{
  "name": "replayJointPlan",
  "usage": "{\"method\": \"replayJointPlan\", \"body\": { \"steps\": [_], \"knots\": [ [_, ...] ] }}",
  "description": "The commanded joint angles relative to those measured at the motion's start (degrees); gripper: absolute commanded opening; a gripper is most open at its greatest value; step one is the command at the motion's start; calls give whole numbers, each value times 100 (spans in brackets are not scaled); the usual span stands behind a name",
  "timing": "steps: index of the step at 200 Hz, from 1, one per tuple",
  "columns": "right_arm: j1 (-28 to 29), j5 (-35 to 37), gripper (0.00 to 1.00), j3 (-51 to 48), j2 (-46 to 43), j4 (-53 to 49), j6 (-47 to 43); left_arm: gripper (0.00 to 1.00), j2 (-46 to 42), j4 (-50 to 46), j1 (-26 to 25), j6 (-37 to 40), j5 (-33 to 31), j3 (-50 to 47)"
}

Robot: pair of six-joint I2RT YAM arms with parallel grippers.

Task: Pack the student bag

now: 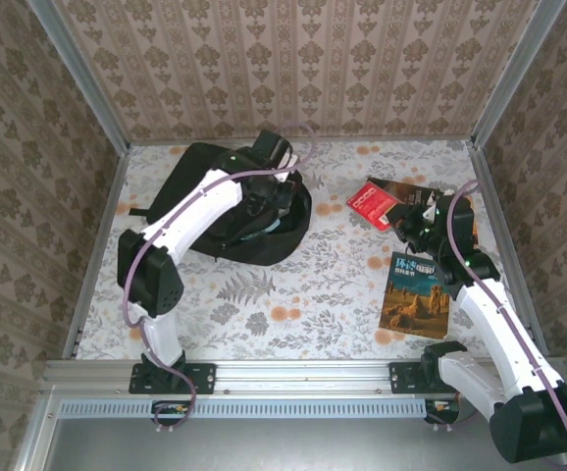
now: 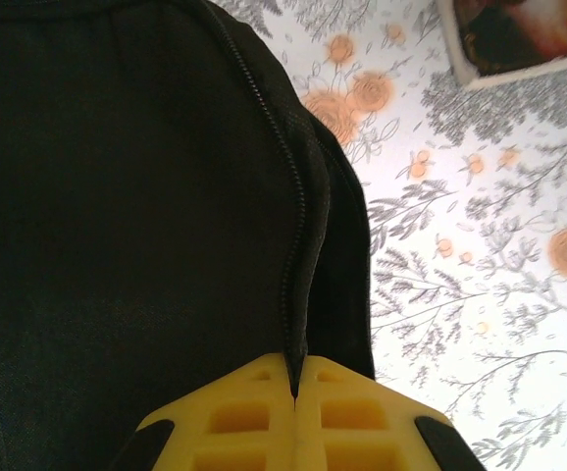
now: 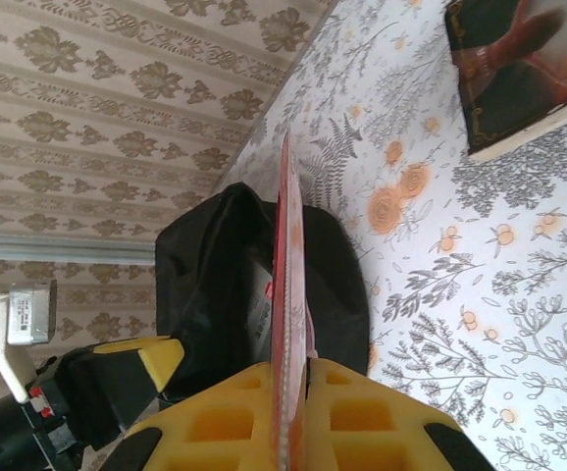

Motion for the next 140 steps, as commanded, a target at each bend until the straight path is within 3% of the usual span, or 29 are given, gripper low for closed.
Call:
{"method": "replayJointPlan", "body": {
  "steps": [1, 50, 140],
  "knots": [
    [109, -358, 11, -5, 122, 471, -65, 0, -407, 434, 102, -404, 573, -279],
    [528, -700, 12, 162, 496, 874, -164, 0, -1013, 1258, 231, -943, 1259, -936],
    [1471, -1177, 13, 581, 1664, 1732, 106, 0, -2140, 2103, 502, -1249, 1293, -1879]
  ]
}}
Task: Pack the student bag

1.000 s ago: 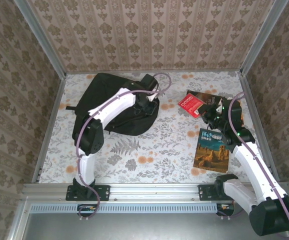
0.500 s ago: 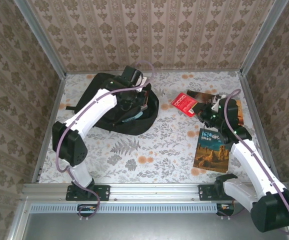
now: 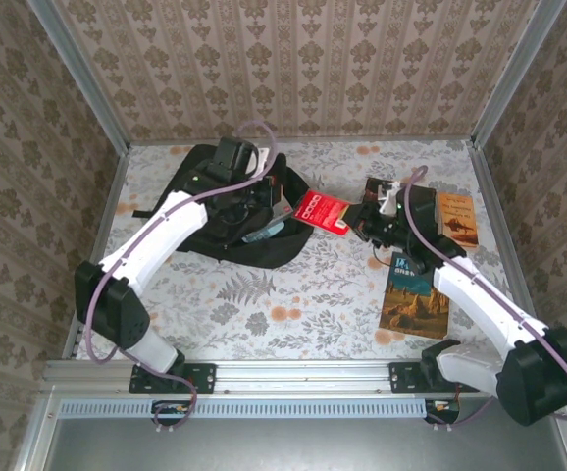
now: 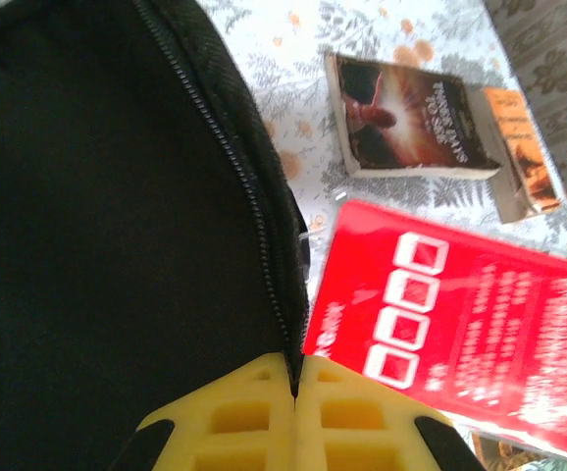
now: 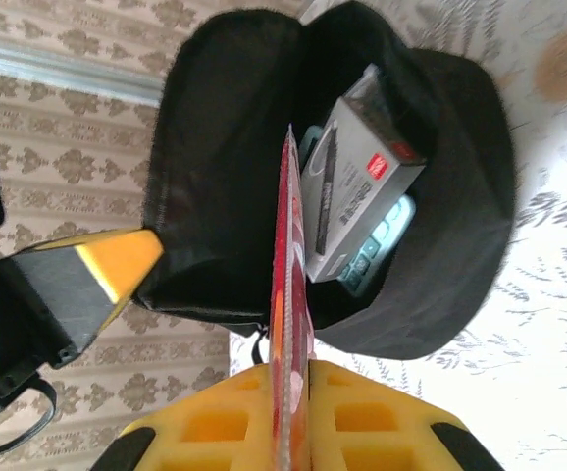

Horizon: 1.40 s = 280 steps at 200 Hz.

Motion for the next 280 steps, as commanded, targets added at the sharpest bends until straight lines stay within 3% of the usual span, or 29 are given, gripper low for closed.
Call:
{"method": "replayJointPlan", "body": {
  "steps": [1, 53, 107, 179, 211, 227, 257, 280],
  "knots": [
    [179, -297, 13, 368, 364, 508, 105, 0, -473, 471, 68, -150, 233, -112],
    [533, -361, 13, 947, 1296, 782, 293, 0, -1034, 953, 498, -482, 673, -569],
    [1222, -381, 13, 1892, 2894, 793, 529, 0, -1449, 1156, 694, -476, 771, -617],
    [1855, 312, 16, 3484, 4332, 609, 1011, 0, -1889, 1238, 893, -525, 817, -609],
    [2058, 595, 33, 4061, 4944, 540, 1336, 0, -2036, 1301, 1048, -656, 612, -659],
    [2085, 571, 51, 4304, 5065, 331, 1231, 0, -2123, 1322, 1125, -689, 433, -703],
    [2025, 931, 72, 4511, 4612, -795, 209, 0, -2163, 1262, 1325, -778, 365, -771],
    [1871, 1016, 77, 4505, 4187, -1569, -469, 0, -2160, 1298, 1400, -819, 369, -822]
  ]
}}
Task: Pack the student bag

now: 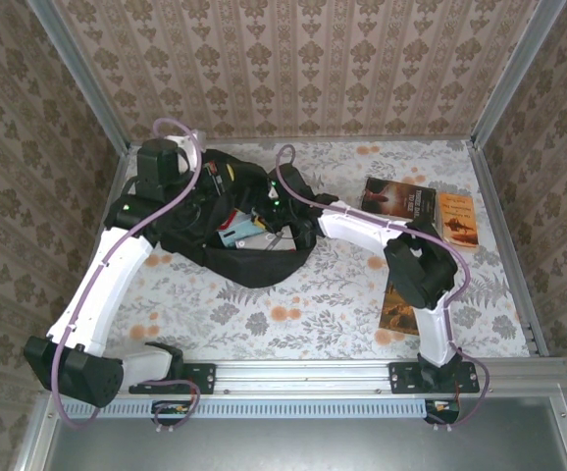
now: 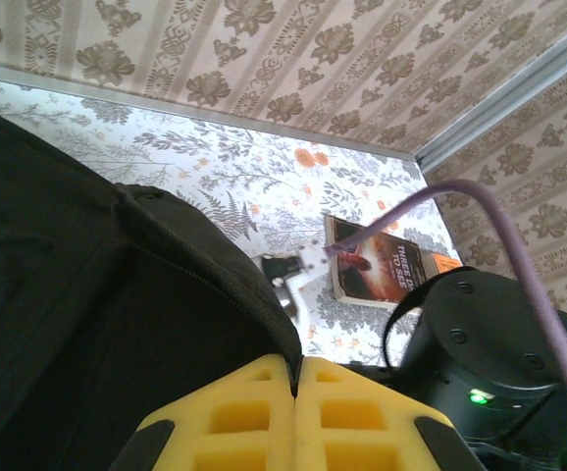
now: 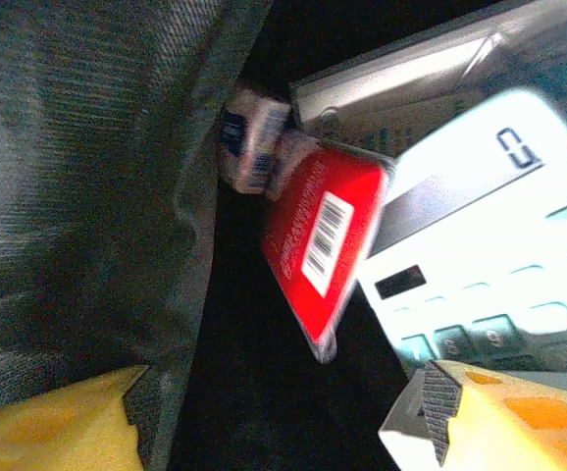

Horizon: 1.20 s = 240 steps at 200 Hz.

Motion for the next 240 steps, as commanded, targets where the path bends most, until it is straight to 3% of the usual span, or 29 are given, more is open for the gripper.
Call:
{"method": "replayJointPlan", "body": {
  "steps": [1, 61, 108, 141, 167, 180, 209, 228, 240],
  "knots": [
    [-168, 315, 77, 214, -693, -1177, -941, 0, -278, 693, 72, -151, 52, 48],
    [-952, 664, 74, -1185, -2350, -2137, -1714, 0, -147, 791, 89, -210, 103, 3],
    [-1483, 632, 79, -2386, -3173, -2363, -2107, 0, 190, 936, 76, -295, 333, -126],
    [-1666, 1541, 82, -2905, -3680, -3019, -2203, 0, 453, 908, 35, -224, 387, -174],
    [-2197, 2099, 85, -3380, -4157, -3285, -2185, 0, 767, 536, -61, 11, 327, -40],
    [-2517, 2547, 95, -3569, -4350, -3484, -2109, 0, 910, 446, -130, 8, 338, -37],
    [-3450, 3347, 100, -4310, -4911, -3559, -1564, 0, 1266, 306, -430, 98, 361, -6],
    [-4130, 3539, 100, -4830, -5209, -3361, -1290, 7, 1559, 133, -527, 183, 530, 119],
    [-4472, 3485, 100, -5089, -5203, -3134, -1270, 27, 1675, 37, -565, 267, 605, 191]
  ]
}}
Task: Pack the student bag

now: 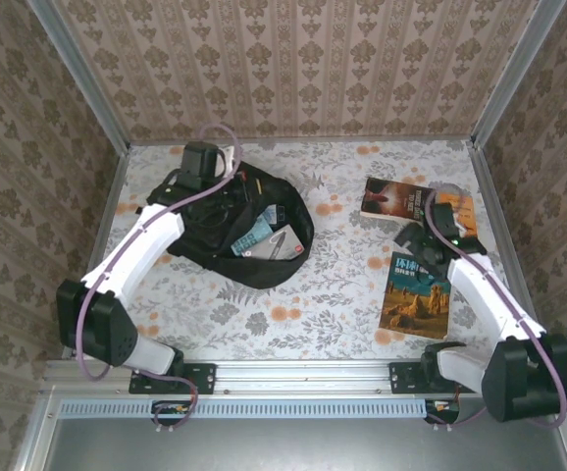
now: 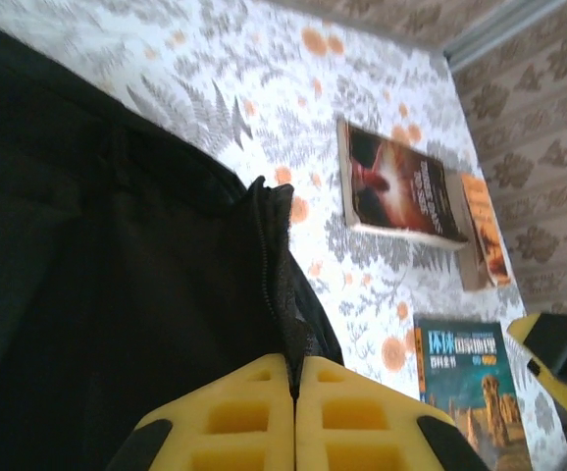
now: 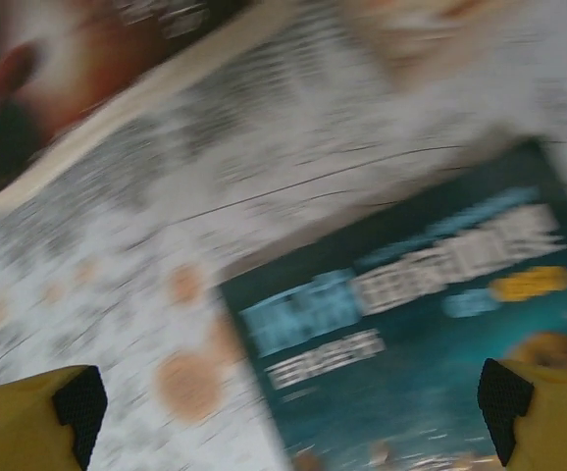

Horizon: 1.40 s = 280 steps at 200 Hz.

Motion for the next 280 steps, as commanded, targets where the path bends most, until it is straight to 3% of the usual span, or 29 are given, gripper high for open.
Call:
{"method": "replayJointPlan", "body": {
  "steps": [1, 21, 49, 88, 129, 189, 228, 280],
  "knots": [
    [-581, 532, 100, -509, -138, 56, 369, 28, 222, -219, -63, 309, 223, 271],
    [-875, 252, 100, -779, 81, 328, 357, 55, 203, -362, -310, 609, 145, 409],
    [-987, -398, 100, -994, 437, 905, 109, 69, 179, -802, -937, 1218, -345, 866],
    [-1025, -1179, 100, -1219, 728, 1347, -99, 71, 834, -616, -1549, 757, 68, 1310],
    [-1008, -2523, 100, -1541, 910, 1985, -21, 74, 2595, -1057, -2257, 407, 306, 2565],
    [-898, -3333, 100, -1860, 259, 2004, -17, 75, 4251, -1224, -2423, -17, 1006, 3256],
    [-716, -3507, 100, -1822, 176, 1744, -174, 75, 4570, -1528, -2419, 120, 989, 3552],
    [-241, -3916, 99, -1967, 364, 1909, -231, 74, 5000, -1634, -2396, 33, 1579, 3726]
  ]
}}
